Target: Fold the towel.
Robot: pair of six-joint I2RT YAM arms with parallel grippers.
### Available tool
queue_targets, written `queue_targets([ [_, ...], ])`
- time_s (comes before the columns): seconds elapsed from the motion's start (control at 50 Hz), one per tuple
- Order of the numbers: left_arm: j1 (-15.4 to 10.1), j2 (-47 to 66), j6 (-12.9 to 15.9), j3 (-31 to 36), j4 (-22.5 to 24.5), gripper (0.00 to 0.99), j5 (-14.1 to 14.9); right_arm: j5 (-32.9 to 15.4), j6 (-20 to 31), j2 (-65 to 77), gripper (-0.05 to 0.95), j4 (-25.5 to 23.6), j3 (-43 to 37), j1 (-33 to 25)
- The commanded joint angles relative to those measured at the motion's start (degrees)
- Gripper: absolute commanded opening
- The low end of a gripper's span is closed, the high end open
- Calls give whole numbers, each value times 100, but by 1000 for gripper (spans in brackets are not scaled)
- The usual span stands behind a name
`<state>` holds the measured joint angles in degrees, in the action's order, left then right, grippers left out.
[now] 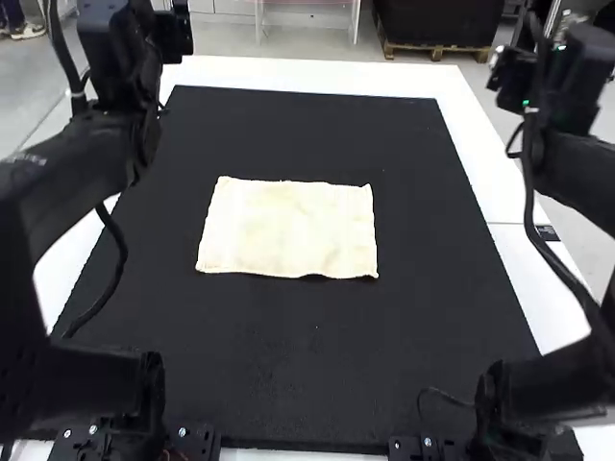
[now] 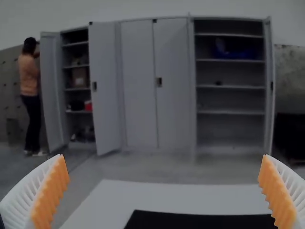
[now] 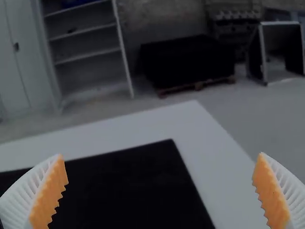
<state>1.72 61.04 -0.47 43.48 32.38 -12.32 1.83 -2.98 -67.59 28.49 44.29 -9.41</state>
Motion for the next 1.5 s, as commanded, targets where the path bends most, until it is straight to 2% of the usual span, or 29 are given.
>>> queue_targets([
  [0.0, 83, 304, 179, 152, -100, 943, -113, -349, 263, -219, 895, 183, 211, 308],
  [0.1, 110, 611, 504, 99, -250, 952, 80, -393, 421, -421, 895, 218, 203, 581],
  [0.18, 83, 822, 794, 11, -241, 956, 98, -473, 509, -571, 893, 377, 159, 748],
  [0.26, 75, 1007, 882, -112, -127, 961, 159, -508, 571, -782, 844, 544, 88, 897],
  [0.34, 83, 1156, 724, -156, -188, 961, 458, -745, 711, -958, 828, 816, 0, 1046],
  [0.4, 101, 1314, 653, -121, -487, 961, 590, -1000, 922, -1028, 831, 1062, -96, 1161],
  [0.46, 101, 1464, 539, -86, -874, 961, 862, -1237, 1072, -1045, 843, 1405, -246, 1205],
  [0.52, 127, 1640, 355, -42, -1243, 961, 1126, -1492, 1186, -1045, 910, 1712, -378, 1257],
  [0.58, 189, 1763, 205, -24, -1498, 961, 1381, -1738, 1204, -1045, 911, 2038, -492, 1275],
  [0.62, 233, 1815, 205, -33, -1577, 961, 1416, -1835, 1212, -1045, 911, 2196, -553, 1293],
  [0.68, 303, 1894, 135, -42, -1656, 961, 1539, -1844, 1335, -1045, 910, 2380, -624, 1328],
  [0.76, 356, 2035, 38, -42, -1700, 961, 1601, -1615, 1502, -1063, 900, 2468, -685, 1424],
  [0.84, 356, 2167, 38, -24, -1762, 961, 1592, -1026, 1467, -1116, 897, 2284, -632, 1477],
  [0.92, 338, 2237, 38, -33, -1770, 961, 1592, -807, 1459, -1239, 841, 2126, -597, 1539],
  [1.04, 338, 2325, 38, -51, -1744, 961, 1592, -719, 1450, -1485, 808, 1897, -518, 1662],
  [1.14, 356, 2422, 38, -42, -1700, 961, 1592, 20, 834, -1907, 808, 974, -263, 1723],
  [1.18, 356, 2448, 38, -42, -1718, 961, 1592, 398, 404, -2188, 813, 667, -140, 1741],
  [1.26, 356, 2457, 47, -51, -1735, 961, 1592, 565, -88, -2496, 862, 429, -52, 1741],
  [1.28, 356, 2457, 56, -59, -1744, 961, 1592, 591, -229, -2540, 908, 306, -17, 1758],
  [1.36, 365, 2457, 65, -68, -1744, 961, 1601, 951, -361, -2645, 921, 51, 62, 1741],
  [1.48, 373, 2457, 73, -86, -1718, 961, 1601, 1136, -431, -2680, 920, 60, 71, 1767],
])
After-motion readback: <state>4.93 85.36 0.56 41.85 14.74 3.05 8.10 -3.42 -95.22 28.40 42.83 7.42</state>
